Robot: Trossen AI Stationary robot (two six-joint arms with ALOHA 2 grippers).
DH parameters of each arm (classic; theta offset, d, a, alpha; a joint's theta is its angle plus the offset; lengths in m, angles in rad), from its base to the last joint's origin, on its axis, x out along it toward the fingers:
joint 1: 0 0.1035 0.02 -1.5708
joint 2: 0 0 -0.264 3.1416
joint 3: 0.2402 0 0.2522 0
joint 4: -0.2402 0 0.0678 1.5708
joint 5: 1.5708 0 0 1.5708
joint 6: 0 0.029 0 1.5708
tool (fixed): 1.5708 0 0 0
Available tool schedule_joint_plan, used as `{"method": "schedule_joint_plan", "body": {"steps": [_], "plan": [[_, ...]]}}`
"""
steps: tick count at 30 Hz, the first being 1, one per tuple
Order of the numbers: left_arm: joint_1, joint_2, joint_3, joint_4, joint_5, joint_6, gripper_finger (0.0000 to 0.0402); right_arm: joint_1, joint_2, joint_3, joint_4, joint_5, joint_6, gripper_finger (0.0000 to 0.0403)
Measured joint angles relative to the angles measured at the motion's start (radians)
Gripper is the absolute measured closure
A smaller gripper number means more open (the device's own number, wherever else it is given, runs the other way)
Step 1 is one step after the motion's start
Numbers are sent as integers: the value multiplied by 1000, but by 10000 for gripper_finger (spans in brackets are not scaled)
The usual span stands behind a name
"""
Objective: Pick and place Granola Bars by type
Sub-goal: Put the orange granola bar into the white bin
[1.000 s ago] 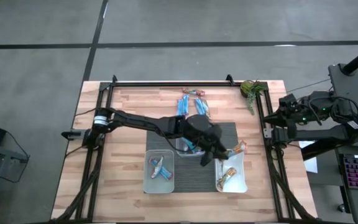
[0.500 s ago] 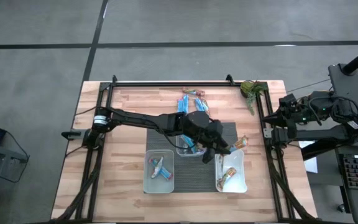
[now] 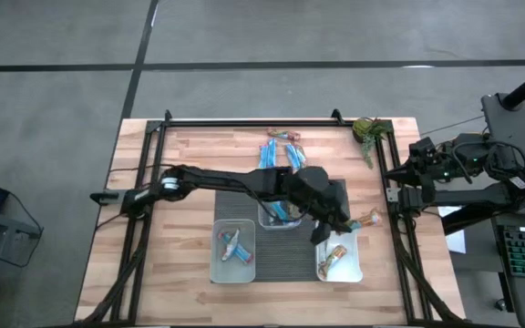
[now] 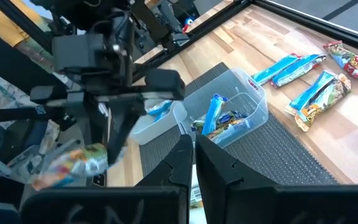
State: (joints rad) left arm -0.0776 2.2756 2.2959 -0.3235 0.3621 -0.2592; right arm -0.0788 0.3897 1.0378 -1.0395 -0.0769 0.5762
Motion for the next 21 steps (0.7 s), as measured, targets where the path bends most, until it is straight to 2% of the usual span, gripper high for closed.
{"method": "schedule_joint_plan", "body": {"steps": [4, 21], "plan": [[0, 44, 57, -50, 27, 11, 324, 0, 0, 0, -1, 0, 0, 390], [-1, 44, -126, -51, 29, -22, 324, -1, 0, 0, -4, 0, -4, 390]]}}
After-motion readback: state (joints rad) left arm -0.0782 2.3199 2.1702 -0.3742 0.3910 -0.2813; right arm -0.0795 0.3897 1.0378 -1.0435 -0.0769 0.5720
